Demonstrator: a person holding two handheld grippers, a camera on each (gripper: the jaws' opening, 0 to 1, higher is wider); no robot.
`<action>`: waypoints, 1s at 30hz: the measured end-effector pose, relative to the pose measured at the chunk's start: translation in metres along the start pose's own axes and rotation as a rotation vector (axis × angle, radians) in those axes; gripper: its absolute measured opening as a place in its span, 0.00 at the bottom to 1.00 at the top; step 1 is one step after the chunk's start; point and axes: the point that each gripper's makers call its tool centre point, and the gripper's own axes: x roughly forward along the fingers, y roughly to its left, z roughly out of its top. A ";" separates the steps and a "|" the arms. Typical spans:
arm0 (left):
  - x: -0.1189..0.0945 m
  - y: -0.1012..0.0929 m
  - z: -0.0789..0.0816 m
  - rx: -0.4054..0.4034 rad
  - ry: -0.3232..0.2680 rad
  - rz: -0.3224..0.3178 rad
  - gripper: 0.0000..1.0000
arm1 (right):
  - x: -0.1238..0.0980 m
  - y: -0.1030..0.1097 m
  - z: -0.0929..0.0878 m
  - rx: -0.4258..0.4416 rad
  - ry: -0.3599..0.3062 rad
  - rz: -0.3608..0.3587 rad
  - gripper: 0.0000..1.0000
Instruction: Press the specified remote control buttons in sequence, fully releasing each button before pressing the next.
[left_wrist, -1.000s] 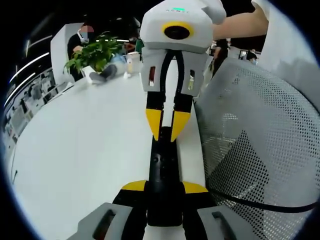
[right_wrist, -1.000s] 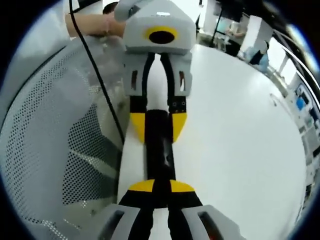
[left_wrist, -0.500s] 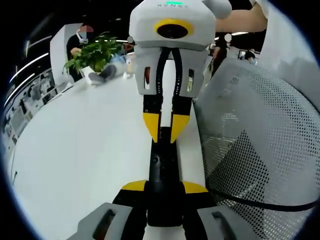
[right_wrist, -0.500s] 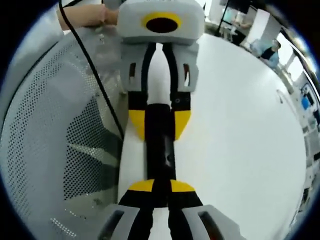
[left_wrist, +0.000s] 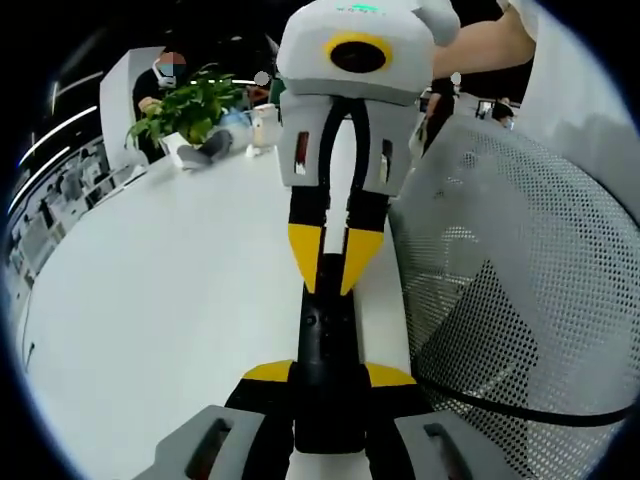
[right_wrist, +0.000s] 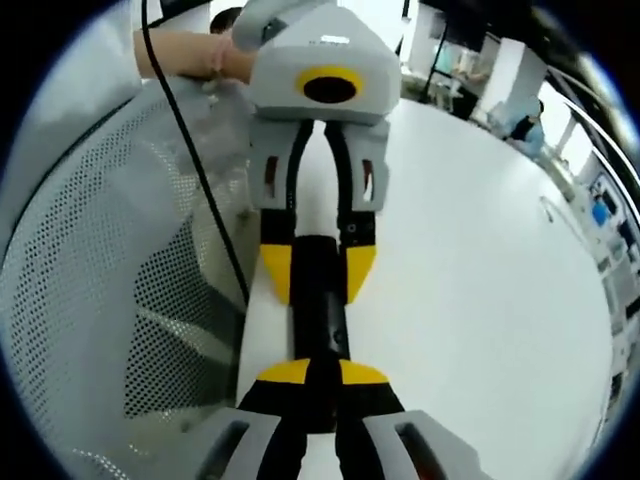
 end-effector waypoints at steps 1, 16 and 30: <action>0.000 0.000 0.000 0.000 0.000 0.000 0.24 | 0.000 0.000 -0.002 -0.015 0.011 0.005 0.07; 0.001 0.000 0.000 0.002 0.002 -0.001 0.24 | -0.004 0.001 -0.006 -0.024 0.021 0.008 0.07; 0.001 0.000 0.000 0.002 0.002 -0.003 0.24 | -0.001 -0.001 -0.006 0.041 0.064 0.053 0.07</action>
